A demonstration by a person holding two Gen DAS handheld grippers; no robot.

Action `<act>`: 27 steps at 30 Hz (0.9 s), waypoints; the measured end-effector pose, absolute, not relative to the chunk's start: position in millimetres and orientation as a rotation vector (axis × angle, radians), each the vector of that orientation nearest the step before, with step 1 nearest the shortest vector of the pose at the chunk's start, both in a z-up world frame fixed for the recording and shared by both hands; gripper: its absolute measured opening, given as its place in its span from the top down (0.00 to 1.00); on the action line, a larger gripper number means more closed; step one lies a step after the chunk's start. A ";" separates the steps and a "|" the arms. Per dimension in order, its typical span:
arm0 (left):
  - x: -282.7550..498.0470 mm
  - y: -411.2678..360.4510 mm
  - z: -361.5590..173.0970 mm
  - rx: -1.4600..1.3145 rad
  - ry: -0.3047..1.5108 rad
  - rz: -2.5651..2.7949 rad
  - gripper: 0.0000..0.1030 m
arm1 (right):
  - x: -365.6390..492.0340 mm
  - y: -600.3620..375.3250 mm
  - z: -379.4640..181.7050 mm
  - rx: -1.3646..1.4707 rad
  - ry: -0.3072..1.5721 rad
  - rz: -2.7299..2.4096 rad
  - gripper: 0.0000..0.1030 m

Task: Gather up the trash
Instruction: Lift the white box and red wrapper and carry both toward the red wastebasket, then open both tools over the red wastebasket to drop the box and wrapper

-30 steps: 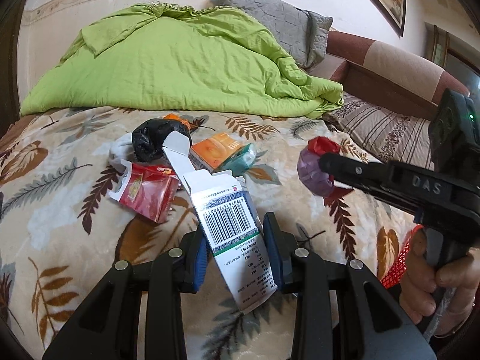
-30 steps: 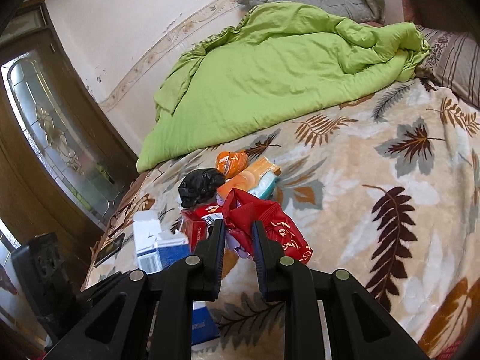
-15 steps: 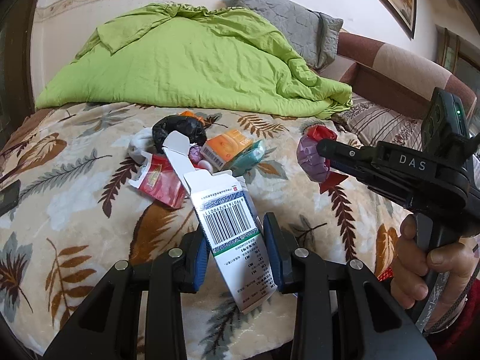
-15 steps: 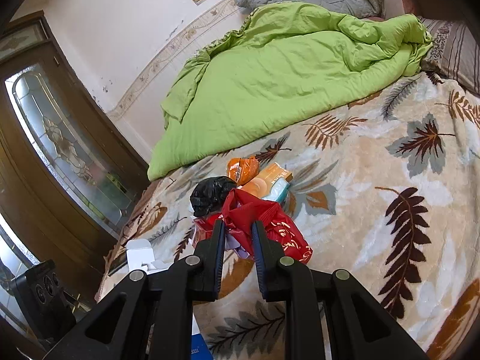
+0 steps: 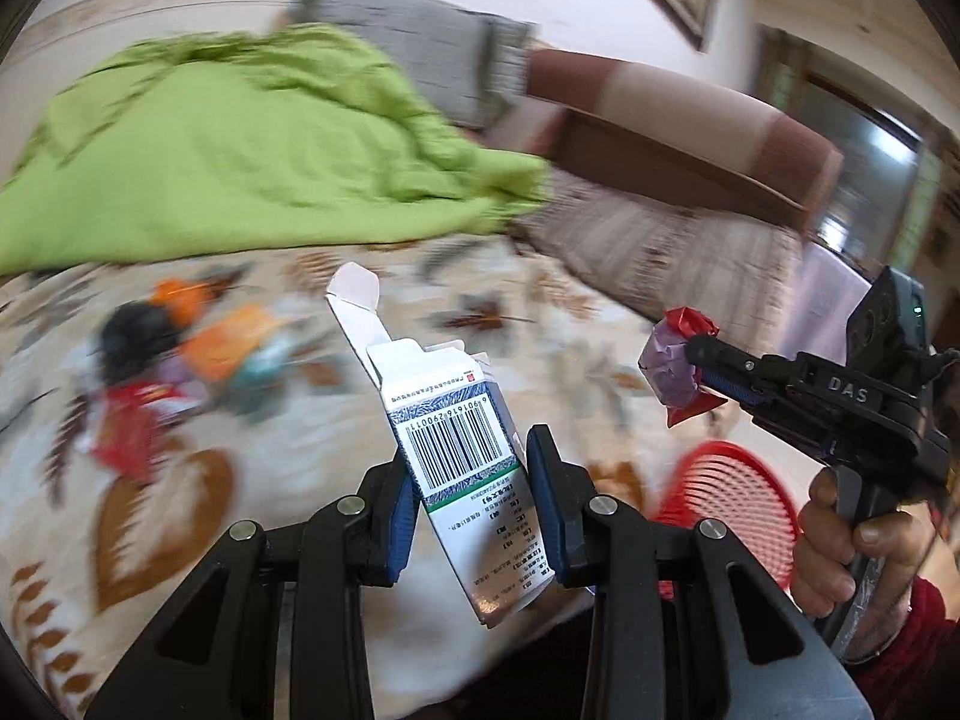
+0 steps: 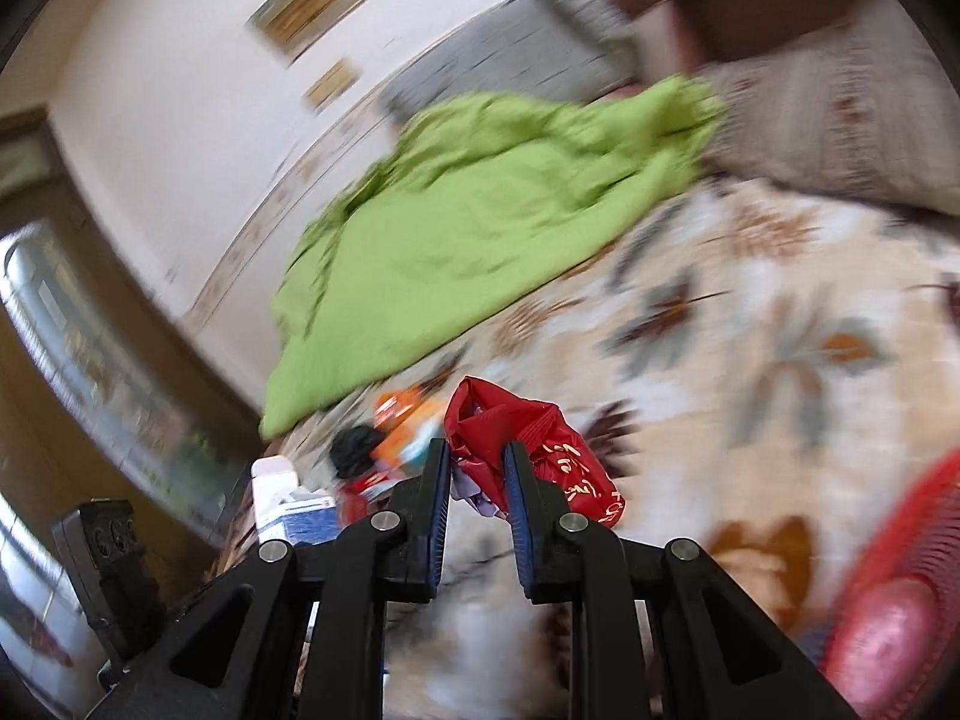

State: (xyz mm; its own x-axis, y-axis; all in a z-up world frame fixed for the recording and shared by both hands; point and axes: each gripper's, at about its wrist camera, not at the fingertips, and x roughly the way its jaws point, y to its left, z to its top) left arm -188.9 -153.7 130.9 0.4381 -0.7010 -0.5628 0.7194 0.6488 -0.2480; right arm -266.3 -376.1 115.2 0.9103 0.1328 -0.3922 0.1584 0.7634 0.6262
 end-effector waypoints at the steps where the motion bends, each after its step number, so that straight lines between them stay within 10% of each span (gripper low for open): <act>1: -195.4 -170.8 132.8 0.037 0.693 -0.933 0.68 | -276.7 -387.0 116.2 0.713 0.427 -0.046 0.81; 16: -274.8 -362.9 103.0 0.162 0.883 -1.342 0.62 | -430.4 -507.6 79.8 0.897 0.438 -0.459 0.77; 20: -277.1 -371.9 92.0 0.159 0.931 -1.346 0.47 | -439.4 -515.4 67.0 0.945 0.466 -0.501 0.52; 27: -259.4 -326.0 101.3 0.116 0.862 -1.214 0.36 | -430.3 -510.8 75.7 0.915 0.453 -0.492 0.48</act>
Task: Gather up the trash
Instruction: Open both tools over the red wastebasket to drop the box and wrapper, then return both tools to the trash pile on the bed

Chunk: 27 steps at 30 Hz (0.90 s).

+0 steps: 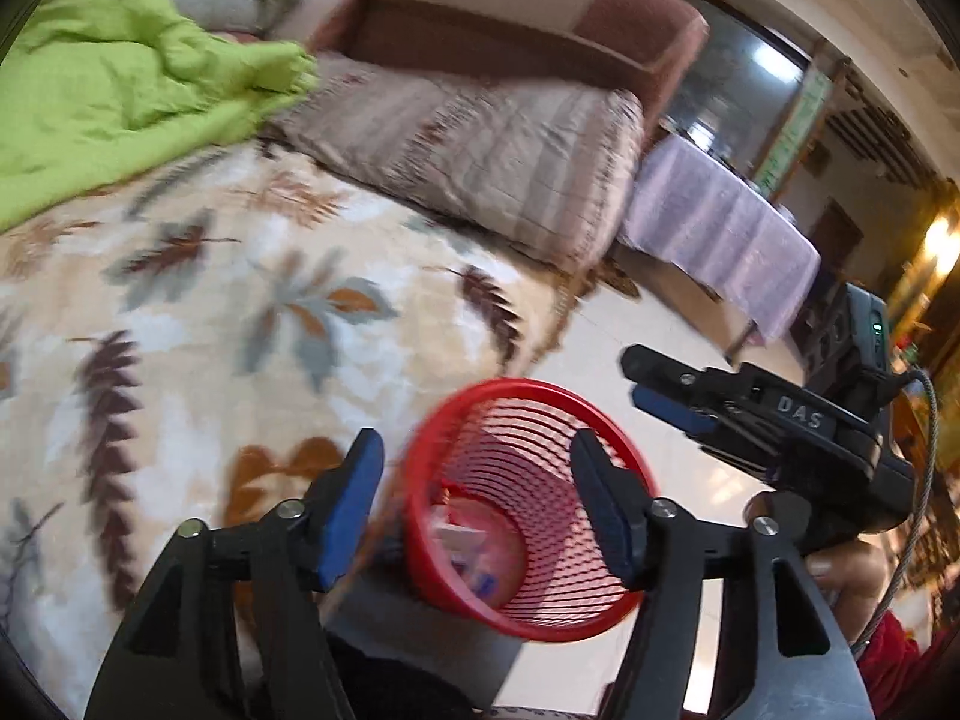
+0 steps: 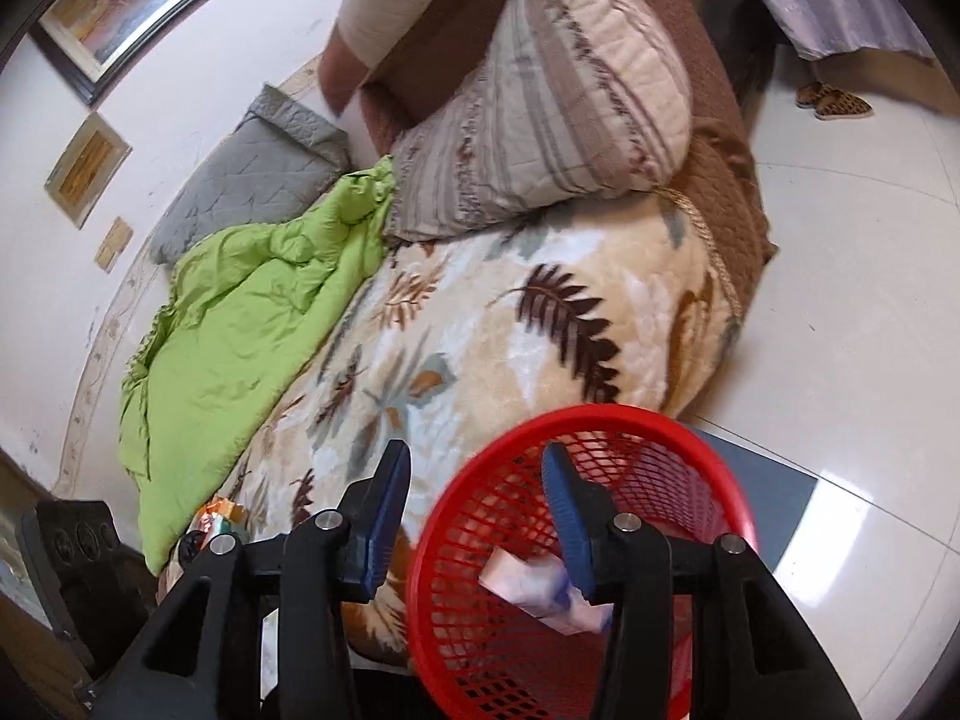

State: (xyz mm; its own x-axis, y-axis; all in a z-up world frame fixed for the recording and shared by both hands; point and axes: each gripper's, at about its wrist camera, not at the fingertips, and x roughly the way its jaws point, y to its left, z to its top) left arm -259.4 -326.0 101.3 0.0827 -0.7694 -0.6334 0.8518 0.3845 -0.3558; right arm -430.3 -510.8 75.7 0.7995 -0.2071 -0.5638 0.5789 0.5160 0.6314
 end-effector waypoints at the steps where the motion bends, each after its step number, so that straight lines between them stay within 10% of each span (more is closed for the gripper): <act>1: -255.0 -318.9 102.4 0.112 0.852 -1.192 0.36 | -425.2 -507.0 79.2 0.902 0.454 -0.483 0.47; 27: -105.9 -23.9 90.1 -0.116 0.798 -0.415 0.34 | -214.6 -303.4 89.0 0.625 0.722 -0.006 0.43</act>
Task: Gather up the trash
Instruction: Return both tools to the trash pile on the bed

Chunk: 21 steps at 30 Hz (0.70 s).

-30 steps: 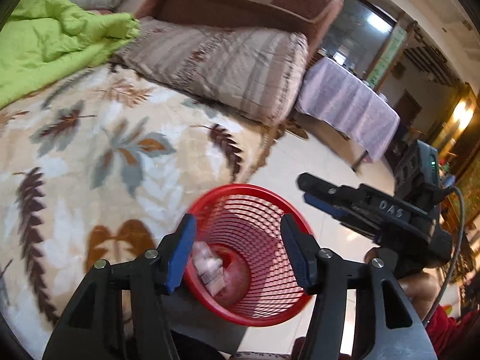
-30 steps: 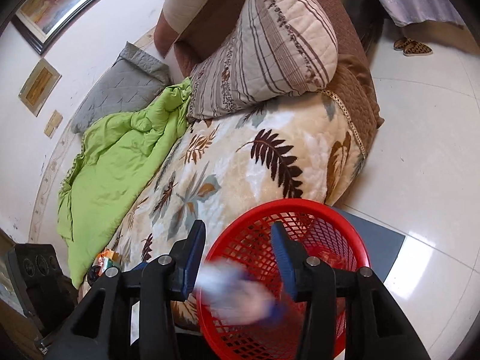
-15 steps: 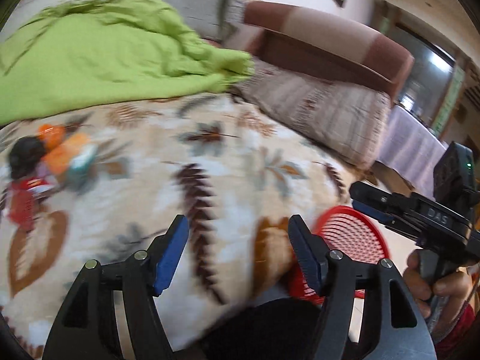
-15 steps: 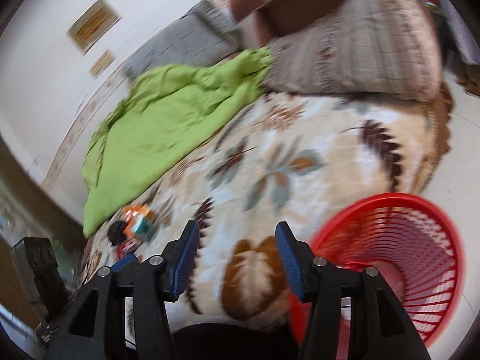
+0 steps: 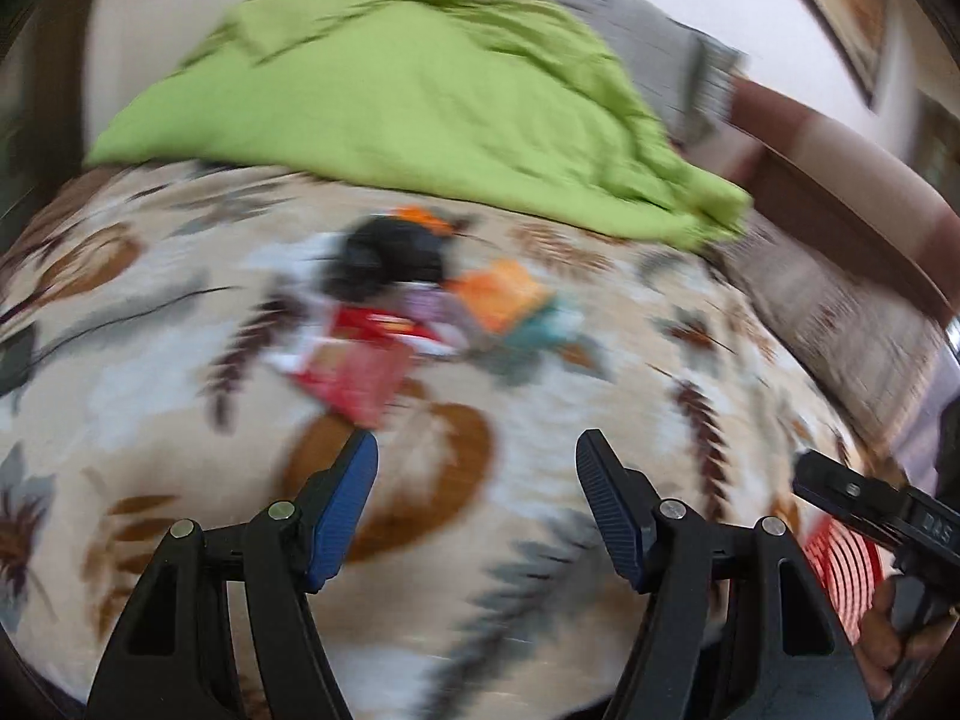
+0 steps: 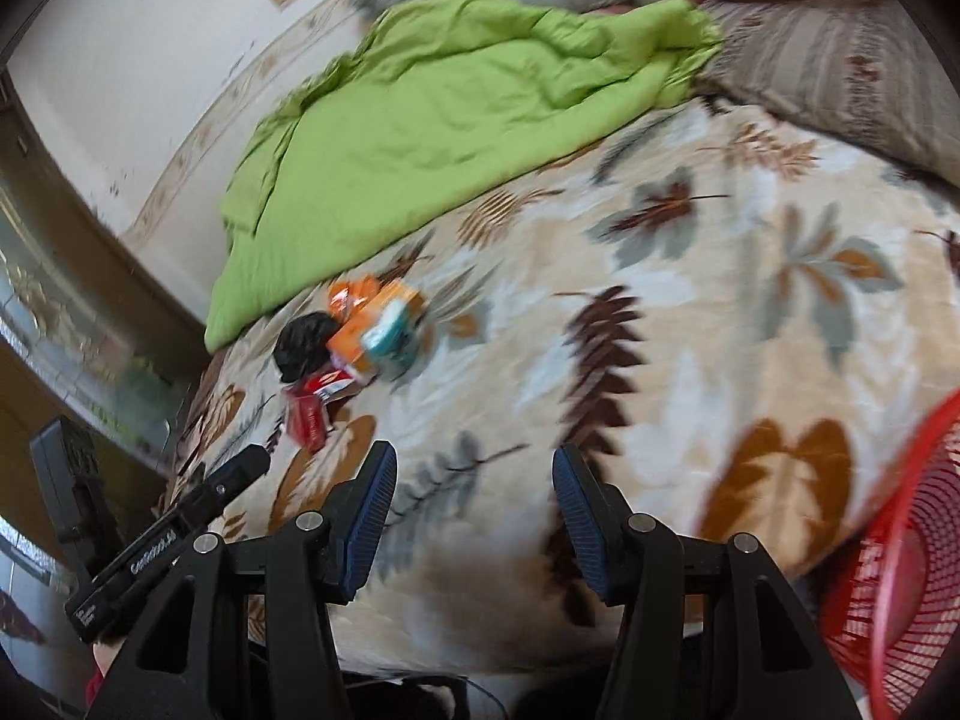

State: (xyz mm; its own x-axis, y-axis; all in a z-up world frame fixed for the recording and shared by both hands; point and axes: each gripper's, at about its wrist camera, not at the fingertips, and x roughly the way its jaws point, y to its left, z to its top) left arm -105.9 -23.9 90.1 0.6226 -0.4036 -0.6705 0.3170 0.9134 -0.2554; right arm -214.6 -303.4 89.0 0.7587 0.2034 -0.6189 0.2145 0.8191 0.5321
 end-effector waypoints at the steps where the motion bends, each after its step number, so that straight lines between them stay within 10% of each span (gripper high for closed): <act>1: -96.8 -8.6 87.6 -0.147 0.803 -0.370 0.34 | -205.3 -297.1 90.5 0.615 0.726 0.003 0.42; 16: -45.9 66.9 40.9 -0.344 0.933 -0.238 0.32 | -18.5 -249.2 69.2 0.610 0.796 -0.008 0.35; 21: -41.3 62.2 39.0 -0.367 0.940 -0.271 0.31 | 0.5 -251.5 40.6 0.676 0.876 0.015 0.74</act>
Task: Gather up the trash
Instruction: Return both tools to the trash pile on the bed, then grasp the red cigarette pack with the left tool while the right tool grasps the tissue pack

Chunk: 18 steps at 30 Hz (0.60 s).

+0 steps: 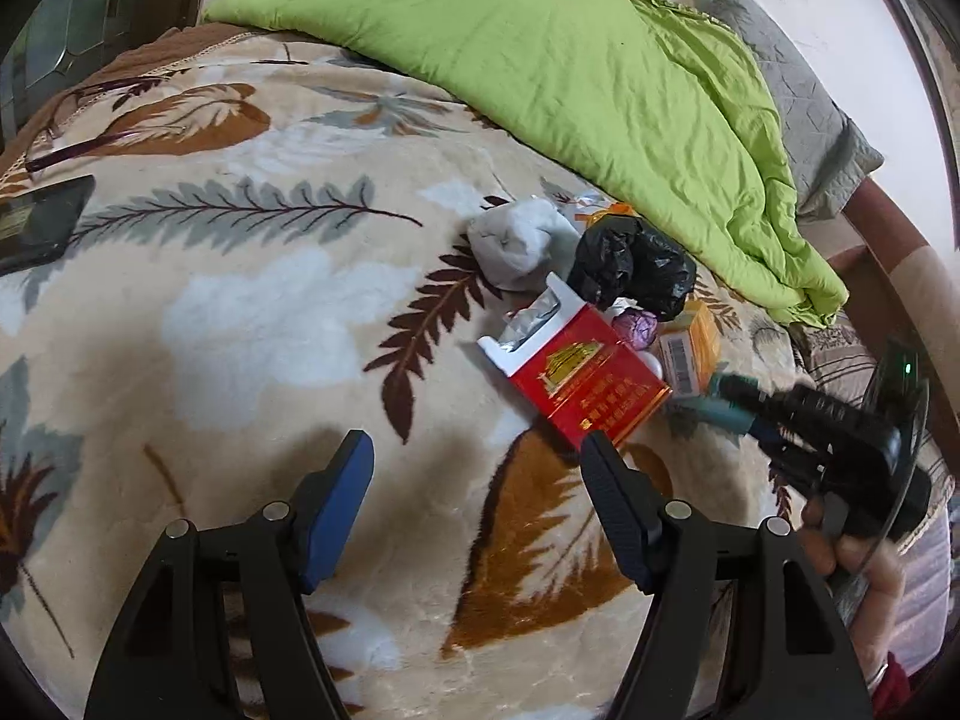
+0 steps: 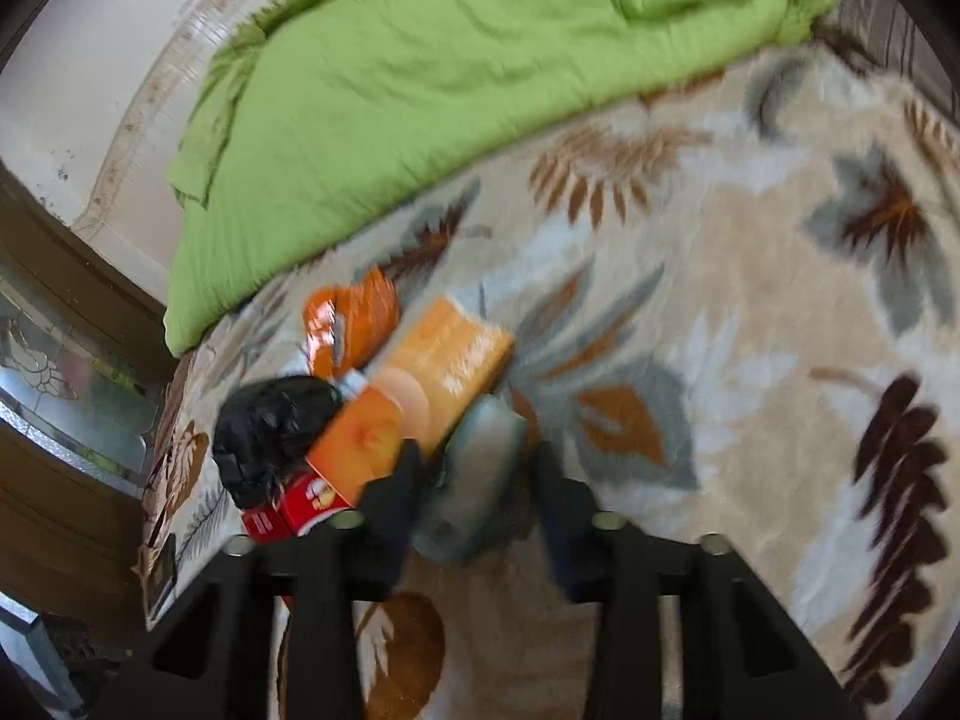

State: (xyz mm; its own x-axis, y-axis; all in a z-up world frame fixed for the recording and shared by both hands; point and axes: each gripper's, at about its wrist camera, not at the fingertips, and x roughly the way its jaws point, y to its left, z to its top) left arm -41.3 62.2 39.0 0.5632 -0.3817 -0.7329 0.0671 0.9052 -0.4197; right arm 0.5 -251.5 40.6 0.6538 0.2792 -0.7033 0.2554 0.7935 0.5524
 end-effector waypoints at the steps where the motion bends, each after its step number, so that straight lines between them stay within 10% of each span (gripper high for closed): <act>1: -40.9 61.6 39.7 -0.382 0.938 -0.275 0.30 | -1.2 -251.8 39.2 0.678 0.878 0.021 0.76; 18: 10.4 9.3 20.8 -0.559 1.000 -0.127 0.13 | -61.4 -258.7 51.0 0.650 0.825 0.149 0.87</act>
